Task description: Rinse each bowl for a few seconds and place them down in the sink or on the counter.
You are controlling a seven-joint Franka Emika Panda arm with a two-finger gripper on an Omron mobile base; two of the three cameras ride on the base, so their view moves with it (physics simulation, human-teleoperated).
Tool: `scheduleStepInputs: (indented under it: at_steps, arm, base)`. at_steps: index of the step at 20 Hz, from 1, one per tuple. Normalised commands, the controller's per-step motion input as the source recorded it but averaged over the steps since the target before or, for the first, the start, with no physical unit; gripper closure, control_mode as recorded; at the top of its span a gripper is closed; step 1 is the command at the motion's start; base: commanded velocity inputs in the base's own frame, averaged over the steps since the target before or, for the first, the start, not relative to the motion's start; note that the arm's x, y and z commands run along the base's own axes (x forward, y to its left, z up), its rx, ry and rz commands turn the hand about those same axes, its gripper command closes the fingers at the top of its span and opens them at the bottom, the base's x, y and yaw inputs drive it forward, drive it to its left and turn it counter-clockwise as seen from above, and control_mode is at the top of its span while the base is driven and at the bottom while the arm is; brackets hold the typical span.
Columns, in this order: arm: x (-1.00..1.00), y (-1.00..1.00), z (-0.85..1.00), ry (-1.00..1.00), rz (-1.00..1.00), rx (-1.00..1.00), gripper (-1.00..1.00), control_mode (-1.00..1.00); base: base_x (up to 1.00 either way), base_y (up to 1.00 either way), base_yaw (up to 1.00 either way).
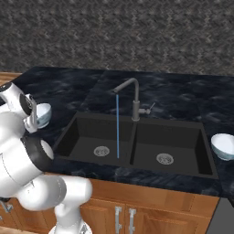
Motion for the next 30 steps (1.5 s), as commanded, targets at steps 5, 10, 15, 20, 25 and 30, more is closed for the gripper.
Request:
scheduleStepInputs:
  at_steps: [5, 10, 15, 20, 25, 30]
  arm:
    - [-0.01, 0.32, -0.25, 0.02, 0.09, 0.03, 1.00, -1.00]
    - [0.00, 0.22, -0.32, 0.00, 0.08, 0.06, 1.00, -1.00]
    - [0.00, 0.12, -0.33, 0.00, 0.09, 0.09, 1.00, -1.00]
    - [0.00, 0.20, -0.23, 0.03, 0.07, 0.04, 1.00, -1.00]
    - [0.06, 0.24, -0.28, 0.07, 0.04, 0.02, 1.00, -1.00]
    - [0.12, 0.31, -0.23, 0.10, 0.02, 0.00, 1.00, -1.00]
  base:
    - [0.00, 0.00, 0.00]
    - [0.00, 0.00, 0.00]
    - [0.00, 0.00, 0.00]
    - [0.00, 0.00, 0.00]
    - [0.00, 0.00, 0.00]
    - [0.00, 0.00, 0.00]
